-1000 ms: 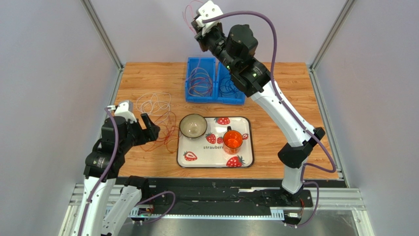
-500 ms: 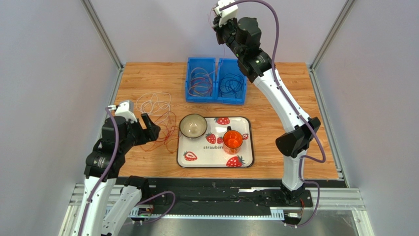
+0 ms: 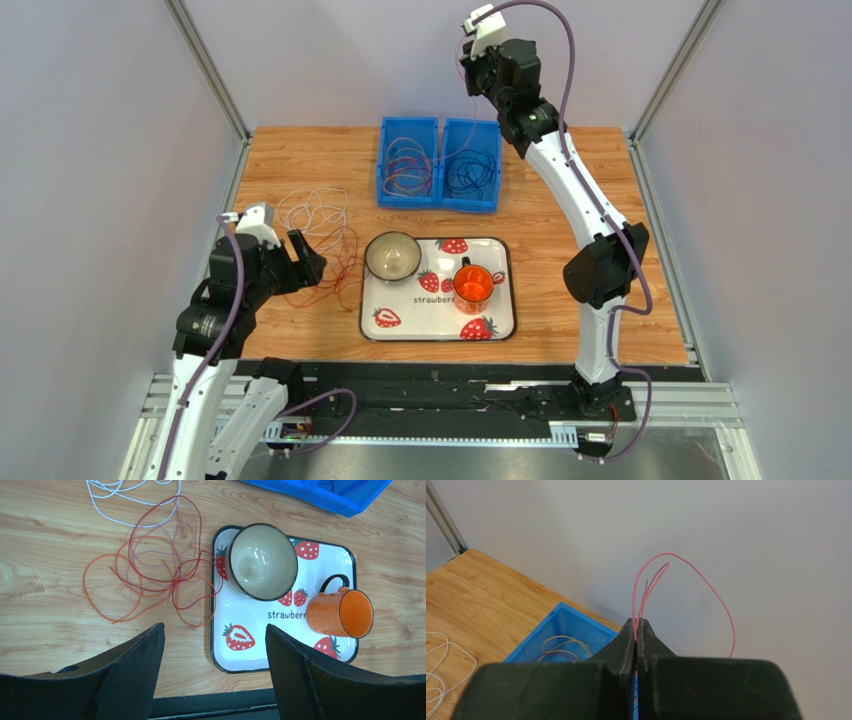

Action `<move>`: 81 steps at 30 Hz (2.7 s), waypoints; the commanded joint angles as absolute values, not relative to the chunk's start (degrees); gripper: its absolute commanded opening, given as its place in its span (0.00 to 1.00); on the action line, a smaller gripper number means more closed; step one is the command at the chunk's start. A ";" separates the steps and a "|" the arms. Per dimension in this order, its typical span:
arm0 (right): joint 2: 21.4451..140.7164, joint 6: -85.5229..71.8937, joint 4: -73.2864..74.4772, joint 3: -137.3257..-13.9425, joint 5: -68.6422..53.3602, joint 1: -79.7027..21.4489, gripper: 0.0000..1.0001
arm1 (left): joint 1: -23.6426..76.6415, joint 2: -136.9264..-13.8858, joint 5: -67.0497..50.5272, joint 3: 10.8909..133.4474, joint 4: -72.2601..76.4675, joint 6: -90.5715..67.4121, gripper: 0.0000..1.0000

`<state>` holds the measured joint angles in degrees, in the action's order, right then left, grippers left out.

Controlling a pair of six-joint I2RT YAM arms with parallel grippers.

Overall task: Untangle the cables
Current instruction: Place the cable in the bin.

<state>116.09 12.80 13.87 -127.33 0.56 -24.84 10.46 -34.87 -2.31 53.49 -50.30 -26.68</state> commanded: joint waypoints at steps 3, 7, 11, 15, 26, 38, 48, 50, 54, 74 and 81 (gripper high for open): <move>115.58 9.76 8.00 -124.02 -2.11 -22.94 0.00 | 10.46 -35.68 -2.20 53.09 -48.52 -25.93 0.82; 115.49 8.35 5.98 -120.06 -2.90 -21.80 0.00 | 10.46 -36.03 -2.20 53.09 -48.60 -25.93 0.81; 116.98 6.16 5.63 -117.95 -4.21 -21.01 0.00 | 10.46 -36.21 -2.20 53.09 -48.60 -26.02 0.81; 118.74 3.17 6.06 -116.19 -4.05 -20.57 0.00 | 10.46 -36.21 -1.93 53.09 -48.69 -26.02 0.80; 122.61 -6.58 13.01 -115.14 -4.91 -20.83 0.00 | 10.46 -35.95 -2.20 53.09 -48.69 -26.02 0.80; 123.05 -11.42 21.78 -116.98 -5.81 -20.83 0.72 | 10.46 -34.98 -2.46 53.09 -48.69 -26.10 0.80; 115.06 -12.92 24.08 -113.39 -4.75 -21.27 0.84 | 10.46 -34.45 -2.29 53.00 -48.60 -26.10 0.80; 112.69 -13.01 24.17 -111.20 -5.18 -21.53 0.84 | 10.46 -34.63 -2.20 53.00 -48.60 -26.19 0.80; 108.47 -12.92 24.17 -106.89 -5.45 -22.85 0.84 | 10.46 -35.68 -0.09 53.09 -49.39 -26.80 0.79; 86.23 -17.14 20.83 -81.13 -10.11 -24.52 0.84 | 16.17 -56.85 5.71 45.71 -35.43 -36.39 0.69; 82.18 -18.54 19.78 -76.82 -11.42 -24.52 0.84 | 17.66 -64.94 6.94 44.82 -27.08 -35.42 0.67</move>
